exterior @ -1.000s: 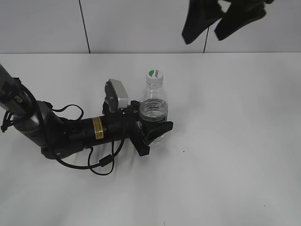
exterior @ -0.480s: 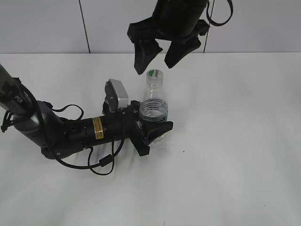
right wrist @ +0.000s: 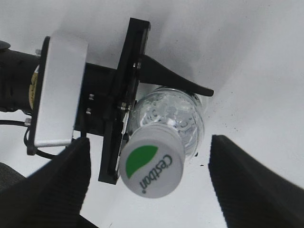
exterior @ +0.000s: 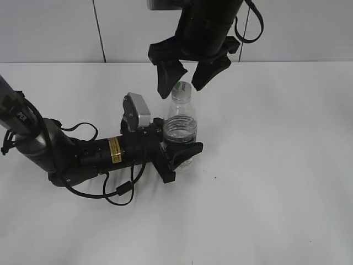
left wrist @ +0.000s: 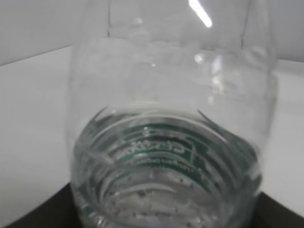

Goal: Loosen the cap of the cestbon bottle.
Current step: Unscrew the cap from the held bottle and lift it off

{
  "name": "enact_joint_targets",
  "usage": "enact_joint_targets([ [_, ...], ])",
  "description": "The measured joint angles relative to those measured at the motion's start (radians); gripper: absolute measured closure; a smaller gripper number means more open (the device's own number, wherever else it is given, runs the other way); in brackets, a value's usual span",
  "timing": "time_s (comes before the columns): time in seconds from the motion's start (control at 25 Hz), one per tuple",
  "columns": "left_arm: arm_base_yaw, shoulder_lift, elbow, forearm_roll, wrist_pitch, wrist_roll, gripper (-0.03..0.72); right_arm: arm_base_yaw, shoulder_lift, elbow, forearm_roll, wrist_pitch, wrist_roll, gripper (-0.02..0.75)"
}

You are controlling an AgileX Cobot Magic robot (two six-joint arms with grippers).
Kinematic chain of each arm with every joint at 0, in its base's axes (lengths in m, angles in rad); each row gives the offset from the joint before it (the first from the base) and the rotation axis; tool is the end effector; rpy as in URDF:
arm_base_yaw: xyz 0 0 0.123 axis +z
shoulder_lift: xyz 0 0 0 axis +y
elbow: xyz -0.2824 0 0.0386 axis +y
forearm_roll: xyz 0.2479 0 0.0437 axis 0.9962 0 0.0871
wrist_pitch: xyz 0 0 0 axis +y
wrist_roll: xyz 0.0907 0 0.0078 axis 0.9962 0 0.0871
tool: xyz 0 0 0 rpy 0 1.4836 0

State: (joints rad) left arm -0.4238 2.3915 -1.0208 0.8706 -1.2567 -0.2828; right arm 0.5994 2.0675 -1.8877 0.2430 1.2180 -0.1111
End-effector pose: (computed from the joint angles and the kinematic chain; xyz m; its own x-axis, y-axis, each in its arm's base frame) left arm 0.3251 -0.2193 0.0417 -0.0984 0.0960 -0.9905 0.9435 0.3255 -0.0622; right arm 0.3548 0.2673 0.2660 -0.7801 -0.5633 -0.2722 -0.6195 0.7562 0.2107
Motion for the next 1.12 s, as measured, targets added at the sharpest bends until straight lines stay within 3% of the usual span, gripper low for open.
enact_joint_targets([
  [0.24, 0.000, 0.000, 0.000, 0.000, 0.000, 0.000, 0.287, 0.000, 0.000, 0.000, -0.003, 0.000, 0.000, 0.172],
  [0.72, 0.000, 0.000, 0.000, -0.001, 0.000, 0.000, 0.287, 0.000, 0.000, 0.000, -0.007, 0.001, -0.002, 0.435],
  [1.12, 0.000, 0.000, 0.000, -0.003, 0.000, -0.001, 0.287, 0.000, 0.000, -0.002, -0.018, 0.001, -0.041, 0.437],
])
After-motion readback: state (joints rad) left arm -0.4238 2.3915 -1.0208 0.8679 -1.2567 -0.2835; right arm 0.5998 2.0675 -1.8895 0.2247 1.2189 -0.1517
